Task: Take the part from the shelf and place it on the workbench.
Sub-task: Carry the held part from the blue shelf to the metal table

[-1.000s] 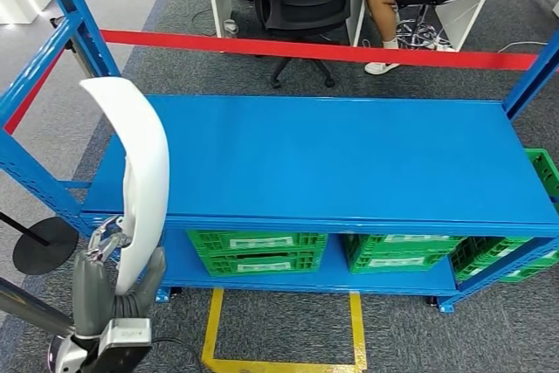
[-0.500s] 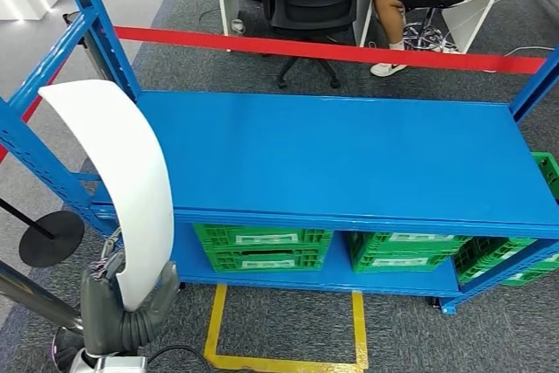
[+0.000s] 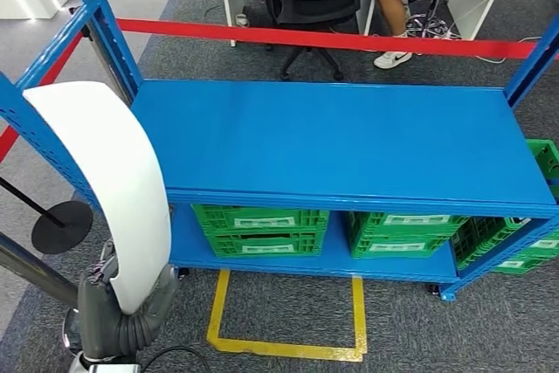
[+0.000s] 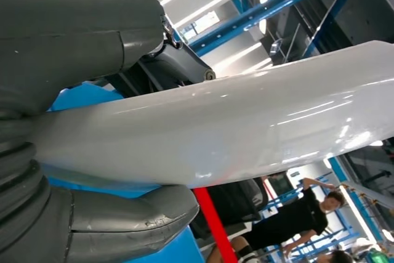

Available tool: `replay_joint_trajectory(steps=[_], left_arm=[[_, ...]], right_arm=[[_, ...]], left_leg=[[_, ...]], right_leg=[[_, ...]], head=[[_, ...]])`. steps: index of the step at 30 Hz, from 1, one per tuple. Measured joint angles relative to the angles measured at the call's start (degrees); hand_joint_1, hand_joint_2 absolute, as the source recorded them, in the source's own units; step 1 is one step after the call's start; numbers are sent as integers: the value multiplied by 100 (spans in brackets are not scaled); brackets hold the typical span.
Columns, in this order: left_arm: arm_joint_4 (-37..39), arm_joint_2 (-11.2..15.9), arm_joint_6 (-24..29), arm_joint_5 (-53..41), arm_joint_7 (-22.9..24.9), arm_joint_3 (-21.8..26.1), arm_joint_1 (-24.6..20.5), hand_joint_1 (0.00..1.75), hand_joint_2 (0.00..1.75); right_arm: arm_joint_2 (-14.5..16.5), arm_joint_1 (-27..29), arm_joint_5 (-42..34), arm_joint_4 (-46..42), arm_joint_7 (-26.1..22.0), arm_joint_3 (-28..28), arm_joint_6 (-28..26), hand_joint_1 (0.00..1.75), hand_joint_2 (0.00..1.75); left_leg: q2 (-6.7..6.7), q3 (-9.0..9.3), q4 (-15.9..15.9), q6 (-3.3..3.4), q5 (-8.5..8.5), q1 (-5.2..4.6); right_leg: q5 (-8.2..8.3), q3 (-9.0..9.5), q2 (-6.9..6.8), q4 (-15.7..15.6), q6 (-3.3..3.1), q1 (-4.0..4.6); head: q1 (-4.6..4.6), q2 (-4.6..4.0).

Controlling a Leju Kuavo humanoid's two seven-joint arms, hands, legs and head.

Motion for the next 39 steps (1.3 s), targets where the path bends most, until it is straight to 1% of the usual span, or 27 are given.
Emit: replay_joint_trajectory(steps=[2,4,5,6,7,9,10,11,12,14,16,18,20,21,22,24,25,26,27,29,31,32,34,35,36,37,39], left_arm=[[-1,1,-8,23,-28,-7,-16,175,175],[-2,-5,-16,25,-58,-24,-38,175,175],[-1,-10,-20,25,-73,-34,-60,175,175],[-1,-20,-26,26,-89,-45,-85,175,175],[0,-31,-34,28,-104,-54,-107,175,175],[3,-52,-50,40,-144,-68,-132,175,175],[4,-60,-56,50,-167,-74,-140,175,175],[6,-65,-60,61,-189,-77,-149,175,175],[7,-69,-62,70,-208,-78,-161,175,175],[7,-78,-67,74,-240,-79,-184,175,175],[8,-95,-81,42,-269,-81,-207,175,175],[14,-110,-101,4,-285,-93,-233,175,175],[22,-117,-119,-10,-292,-109,-252,175,175],[27,-118,-132,-10,-295,-114,-261,175,175],[34,-118,-146,-10,-298,-117,-272,175,175],[51,-118,-175,-4,-302,-123,-295,175,175],[61,-118,-190,-2,-302,-125,-304,175,175],[73,-119,-202,0,-302,-125,-310,175,175],[84,-119,-218,-2,-302,-125,-316,175,175],[101,-122,-257,-13,-302,-125,-331,175,175],[109,-133,-292,-32,-303,-125,-361,175,175],[115,-142,-300,-40,-304,-124,-375,175,175],[129,-158,-310,-49,-308,-119,-390,175,175],[135,-164,-314,-52,-311,-117,-396,175,175],[139,-173,-319,-55,-314,-114,-401,175,175],[141,-182,-326,-57,-316,-112,-406,175,175],[143,-199,-350,-60,-317,-103,-410,175,175]], right_arm=[[0,4,-19,0,1,-32,46,0,175],[-2,17,-38,0,-2,-71,81,0,175],[-8,28,-46,0,-4,-89,90,0,175],[-14,42,-56,0,-7,-106,97,0,175],[-20,58,-69,-1,-9,-122,102,0,175],[-25,87,-90,-4,-10,-166,115,0,175],[-25,101,-97,-7,-10,-193,120,0,175],[-26,114,-98,-10,-10,-219,122,0,175],[-26,128,-99,-14,-10,-242,122,0,175],[-26,151,-100,-26,-8,-274,127,0,175],[-26,156,-102,-53,-3,-318,146,0,175],[-26,164,-106,-76,-13,-374,185,0,175],[-20,185,-107,-89,-25,-414,234,0,175],[-15,193,-104,-99,-22,-432,251,0,175],[-10,200,-101,-111,-20,-451,268,0,175],[-4,208,-93,-137,-17,-496,290,0,175],[-1,211,-84,-148,-17,-517,302,0,175],[5,216,-74,-160,-17,-537,313,0,175],[12,221,-64,-173,-17,-554,321,0,175],[36,231,-50,-201,-17,-590,329,0,175],[67,236,-42,-225,-17,-631,328,0,175],[79,241,-38,-237,-17,-654,328,0,175],[101,254,-19,-258,-17,-693,329,0,175],[108,262,-3,-268,-20,-715,331,0,175],[114,269,16,-278,-22,-737,332,0,175],[119,274,32,-285,-24,-760,333,0,175],[132,277,56,-295,-26,-807,332,0,175]], left_leg=[[-4,164,-348,50,11,-29],[-1,106,-373,108,84,-35],[6,65,-386,148,138,-27],[14,13,-403,193,201,-16],[21,-52,-414,226,264,-8],[24,-204,-405,265,378,-30],[25,-284,-396,268,432,-45],[25,-363,-383,270,484,-58],[26,-436,-366,267,528,-69],[24,-562,-319,250,599,-81],[23,-653,-268,204,669,-94],[27,-698,-253,143,751,-92],[25,-733,-223,79,742,-82],[23,-775,-117,45,604,-75],[22,-843,99,8,370,-62],[25,-1011,799,-57,-207,-21],[25,-1061,1139,-82,-381,-1],[26,-1045,1339,-100,-418,14],[26,-932,1326,-109,-331,27],[26,-454,709,-97,-18,44],[22,14,-61,-52,72,34],[18,121,-279,-28,52,20],[15,106,-376,30,60,-3],[25,68,-390,74,106,-2],[34,19,-405,127,162,6],[44,-39,-423,172,226,15],[50,-187,-426,221,347,9]], right_leg=[[74,-38,1,2,69,3],[136,-66,9,-8,152,-7],[79,-109,26,29,186,-12],[-71,-177,51,152,214,-13],[-314,-274,79,397,230,-15],[-831,-488,108,1128,252,-10],[-956,-544,112,1440,255,-8],[-948,-520,113,1586,252,-7],[-830,-393,113,1521,241,-5],[-542,145,113,819,194,8],[-504,668,114,26,149,35],[-552,795,114,-253,115,63],[-471,710,90,-277,34,50],[-417,666,71,-289,-18,38],[-355,610,50,-300,-60,25],[-254,488,24,-280,-94,28],[-202,420,15,-258,-91,29],[-154,349,8,-230,-84,30],[-110,268,3,-194,-73,29],[-44,113,0,-118,-42,28],[17,3,2,-60,10,38],[58,-37,3,-46,46,39],[155,-88,5,-53,130,32],[149,-116,19,-46,167,23],[51,-168,40,19,195,18],[-140,-245,64,184,215,16],[-695,-465,100,868,232,10]], head=[[2,0],[1,0],[5,0],[16,0],[25,0],[43,0],[43,0],[42,0],[43,0],[42,0],[38,0],[35,0],[37,0],[24,0],[15,0],[-4,0],[-5,0],[-5,0],[-6,0],[-7,0],[-4,0],[-3,0],[1,0],[-4,0],[3,0],[14,0],[41,0]])
